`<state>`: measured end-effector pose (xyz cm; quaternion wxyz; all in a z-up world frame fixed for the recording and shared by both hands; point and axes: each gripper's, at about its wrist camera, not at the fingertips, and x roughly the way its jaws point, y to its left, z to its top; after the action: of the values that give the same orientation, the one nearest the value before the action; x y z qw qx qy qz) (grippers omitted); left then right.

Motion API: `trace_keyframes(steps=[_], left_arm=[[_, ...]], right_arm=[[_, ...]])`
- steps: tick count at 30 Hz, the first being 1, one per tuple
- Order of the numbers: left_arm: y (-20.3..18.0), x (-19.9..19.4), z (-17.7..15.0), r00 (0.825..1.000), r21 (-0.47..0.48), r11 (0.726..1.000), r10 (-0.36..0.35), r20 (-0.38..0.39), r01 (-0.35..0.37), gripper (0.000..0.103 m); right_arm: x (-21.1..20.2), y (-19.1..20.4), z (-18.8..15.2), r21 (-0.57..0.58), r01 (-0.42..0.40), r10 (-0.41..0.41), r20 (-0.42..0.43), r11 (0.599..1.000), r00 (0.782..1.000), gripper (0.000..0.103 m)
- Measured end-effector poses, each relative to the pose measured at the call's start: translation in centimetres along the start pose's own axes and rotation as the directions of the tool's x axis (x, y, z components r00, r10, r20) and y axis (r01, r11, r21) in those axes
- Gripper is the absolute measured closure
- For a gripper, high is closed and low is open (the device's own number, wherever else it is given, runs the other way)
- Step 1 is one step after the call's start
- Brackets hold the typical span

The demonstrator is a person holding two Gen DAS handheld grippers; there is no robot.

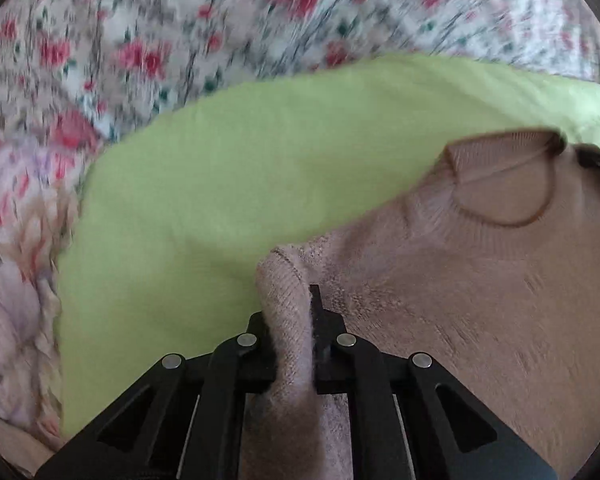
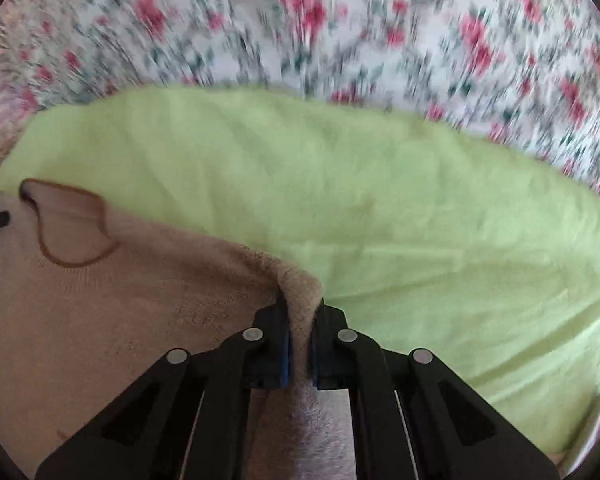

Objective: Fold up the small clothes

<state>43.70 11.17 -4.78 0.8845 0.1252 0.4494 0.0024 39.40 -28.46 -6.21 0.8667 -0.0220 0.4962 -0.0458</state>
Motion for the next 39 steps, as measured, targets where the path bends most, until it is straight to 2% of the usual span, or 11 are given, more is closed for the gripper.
trace_keyframes(steps=[3, 4, 6, 8, 10, 14, 19, 27, 34, 38, 39], left_arm=[[-1.1, 0.4, 0.2, 0.999, 0.031, 0.998, 0.049, -0.001, -0.049, 0.093], [-1.0, 0.2, 0.4, 0.999, 0.028, 0.999, 0.046, -0.011, -0.046, 0.088], [-0.7, -0.9, 1.0, 0.999, -0.010, 1.000, 0.026, -0.021, -0.026, 0.079], [0.0, -2.5, 1.0, 0.999, -0.044, 0.999, 0.028, -0.026, -0.029, 0.053], [0.4, -5.1, 0.6, 0.999, -0.064, 0.997, 0.041, 0.004, -0.041, 0.044], [-0.3, -10.4, -1.4, 0.999, -0.108, 0.994, -0.006, 0.047, 0.012, 0.039], [-4.2, -14.1, -4.7, 0.993, -0.127, 0.987, -0.095, 0.065, 0.103, 0.032], [-9.8, -14.9, -10.4, 0.972, -0.190, 0.954, -0.235, 0.004, 0.231, 0.031], [-11.8, -13.3, -13.3, 0.956, -0.264, 0.928, -0.288, -0.063, 0.262, 0.031], [-12.0, -12.8, -14.0, 0.953, -0.276, 0.926, -0.292, -0.085, 0.259, 0.031], [-11.9, -12.6, -14.1, 0.952, -0.281, 0.925, -0.291, -0.091, 0.256, 0.031]], right_arm=[[0.2, -0.4, 0.1, 0.059, -0.031, 0.030, 0.020, 0.998, 0.999, 0.090], [0.0, -0.9, 0.1, 0.074, -0.056, 0.054, 0.025, 0.996, 0.998, 0.086], [-1.8, -2.3, 0.1, 0.130, -0.084, 0.080, 0.042, 0.988, 0.996, 0.070], [-4.9, -4.8, -0.8, 0.165, -0.099, 0.085, 0.085, 0.981, 0.993, 0.069], [-7.5, -6.7, -1.9, 0.201, -0.097, 0.074, 0.117, 0.975, 0.990, 0.068], [-12.5, -11.5, -6.5, 0.323, -0.084, 0.034, 0.155, 0.943, 0.987, 0.066], [-18.0, -18.5, -13.1, 0.455, 0.042, -0.116, 0.135, 0.889, 0.984, 0.066], [-20.3, -28.9, -20.8, 0.719, 0.110, -0.224, 0.064, 0.686, 0.973, 0.066], [-17.6, -33.8, -21.6, 0.822, 0.061, -0.212, 0.074, 0.566, 0.974, 0.066], [-16.5, -34.6, -21.0, 0.837, 0.052, -0.230, 0.090, 0.545, 0.969, 0.067], [-16.5, -34.3, -20.6, 0.829, 0.062, -0.234, 0.085, 0.556, 0.968, 0.083]])
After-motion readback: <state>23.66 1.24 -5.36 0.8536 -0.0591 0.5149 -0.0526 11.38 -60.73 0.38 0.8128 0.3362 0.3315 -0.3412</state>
